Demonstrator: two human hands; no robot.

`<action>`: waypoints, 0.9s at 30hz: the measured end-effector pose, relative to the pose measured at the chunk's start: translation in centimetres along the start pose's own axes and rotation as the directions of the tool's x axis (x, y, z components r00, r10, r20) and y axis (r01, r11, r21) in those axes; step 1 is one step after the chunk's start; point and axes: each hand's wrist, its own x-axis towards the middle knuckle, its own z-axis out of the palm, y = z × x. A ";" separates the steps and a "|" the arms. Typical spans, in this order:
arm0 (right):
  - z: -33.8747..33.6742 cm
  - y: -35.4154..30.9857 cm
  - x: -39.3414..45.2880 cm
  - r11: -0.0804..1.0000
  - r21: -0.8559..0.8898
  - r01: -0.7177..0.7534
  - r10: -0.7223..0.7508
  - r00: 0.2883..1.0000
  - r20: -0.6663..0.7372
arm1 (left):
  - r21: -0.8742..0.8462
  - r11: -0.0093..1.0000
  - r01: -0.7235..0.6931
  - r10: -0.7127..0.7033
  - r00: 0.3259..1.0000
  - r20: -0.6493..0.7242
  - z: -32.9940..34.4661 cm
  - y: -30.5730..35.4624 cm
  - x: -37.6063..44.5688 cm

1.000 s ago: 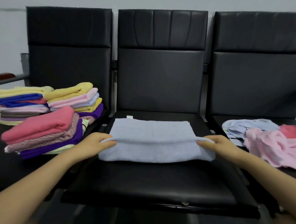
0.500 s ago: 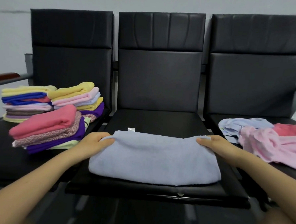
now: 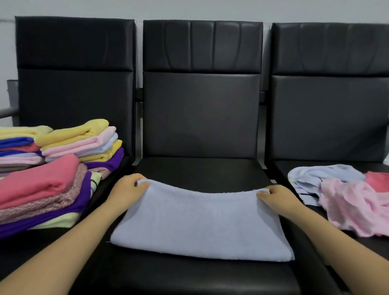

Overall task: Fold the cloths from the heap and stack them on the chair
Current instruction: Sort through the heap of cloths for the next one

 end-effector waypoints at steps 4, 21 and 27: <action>0.4 0.9 0.6 0.998 -0.070 -0.006 0.006 1.000 -0.002 | 0.113 0.992 0.052 -0.057 0.997 0.042 1.7 -2.3 1.5; -0.5 -0.1 0.5 0.967 -0.221 -0.122 0.134 0.990 0.040 | 0.244 0.952 0.186 -0.172 0.982 -0.077 1.6 -1.7 1.0; -1.3 -1.4 -2.8 0.971 -0.195 -0.136 0.188 0.942 0.277 | 0.301 0.932 0.201 -0.207 0.978 -0.012 0.7 -1.3 -1.4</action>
